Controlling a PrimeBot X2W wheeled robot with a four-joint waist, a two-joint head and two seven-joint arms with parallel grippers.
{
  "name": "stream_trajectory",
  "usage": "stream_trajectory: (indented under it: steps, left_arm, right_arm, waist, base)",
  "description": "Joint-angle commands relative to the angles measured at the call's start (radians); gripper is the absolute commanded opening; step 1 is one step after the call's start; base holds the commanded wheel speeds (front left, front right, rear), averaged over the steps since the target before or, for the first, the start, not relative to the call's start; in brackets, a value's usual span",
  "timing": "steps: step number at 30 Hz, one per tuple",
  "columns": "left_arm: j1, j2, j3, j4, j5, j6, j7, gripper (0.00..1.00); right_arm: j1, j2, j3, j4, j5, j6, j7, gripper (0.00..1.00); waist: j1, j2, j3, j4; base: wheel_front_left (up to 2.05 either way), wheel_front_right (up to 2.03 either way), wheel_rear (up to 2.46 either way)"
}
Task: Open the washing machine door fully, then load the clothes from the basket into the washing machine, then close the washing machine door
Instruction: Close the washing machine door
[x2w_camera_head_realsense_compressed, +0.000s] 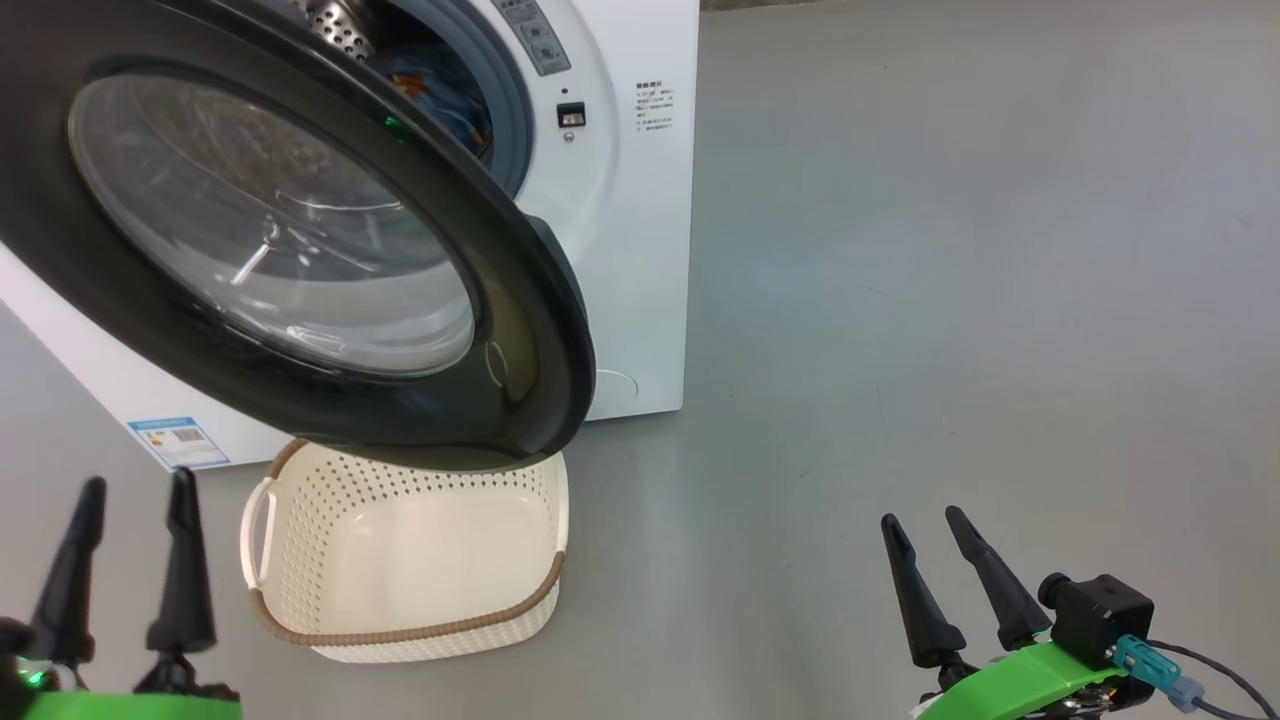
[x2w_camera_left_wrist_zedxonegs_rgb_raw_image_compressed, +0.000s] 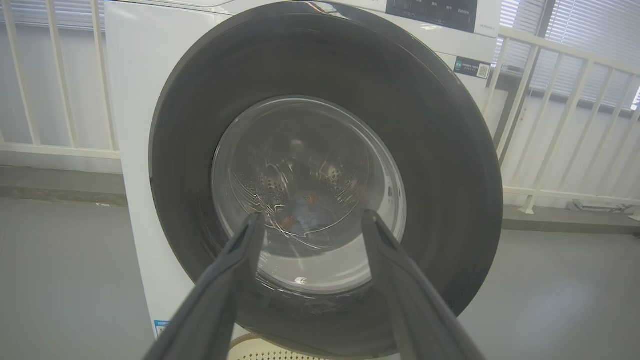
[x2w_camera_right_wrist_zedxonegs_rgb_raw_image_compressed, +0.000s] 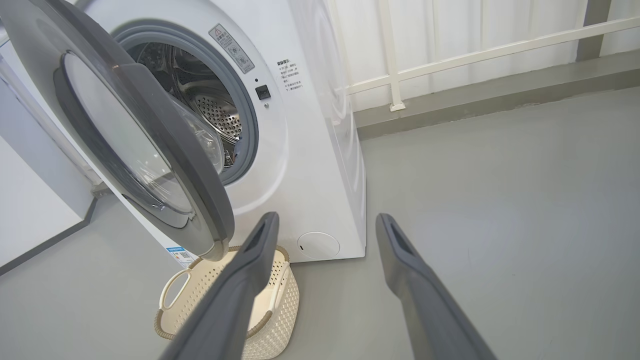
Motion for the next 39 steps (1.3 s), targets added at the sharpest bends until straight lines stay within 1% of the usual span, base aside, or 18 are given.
stream_trajectory:
  steps: [1,5,12,13,15,20,39]
  left_arm:
    - [-0.009,0.022,0.035,-0.025,0.052,-0.003,-0.006,1.0]
    - [0.021,0.006,0.016,-0.005,0.124,-0.003,-0.006,1.0]
    - [0.062,-0.009,-0.006,0.046,0.182,-0.003,-0.006,1.0]
    - [0.062,-0.009,-0.006,0.046,0.182,-0.003,-0.006,1.0]
    - [0.073,-0.027,0.001,0.063,0.185,-0.003,-0.006,1.0]
    - [0.091,-0.041,0.0,0.079,0.193,-0.003,-0.006,1.0]
    - [0.097,-0.061,0.01,0.104,0.238,-0.003,-0.006,1.0]
  right_arm:
    - [-0.014,0.003,0.021,-0.026,-0.013,0.003,-0.005,1.0]
    - [-0.012,0.003,0.018,-0.029,-0.015,0.003,-0.005,1.0]
    - [-0.004,0.003,0.007,-0.033,-0.028,0.003,-0.005,1.0]
    - [-0.004,0.003,0.007,-0.033,-0.028,0.003,-0.005,1.0]
    - [0.0,0.003,0.006,-0.036,-0.032,0.003,-0.005,1.0]
    - [0.003,0.003,0.007,-0.035,-0.033,0.003,-0.005,1.0]
    - [0.004,0.003,0.005,-0.036,-0.042,0.003,-0.005,1.0]
  waist:
    - [0.0,0.0,0.0,-0.001]
    - [0.0,0.0,-0.005,-0.001]
    - [0.0,0.0,-0.019,0.007]
    - [0.0,0.0,-0.019,0.007]
    - [0.0,0.0,-0.024,0.012]
    - [0.0,0.0,-0.027,0.015]
    - [0.0,0.0,-0.029,0.013]
  base:
    - [0.0,0.0,0.0]
    - [0.0,0.0,0.0]
    - [0.0,0.0,0.0]
    - [0.0,0.0,0.0]
    - [0.0,0.0,0.0]
    - [0.0,0.0,0.0]
    - [0.0,0.0,0.0]
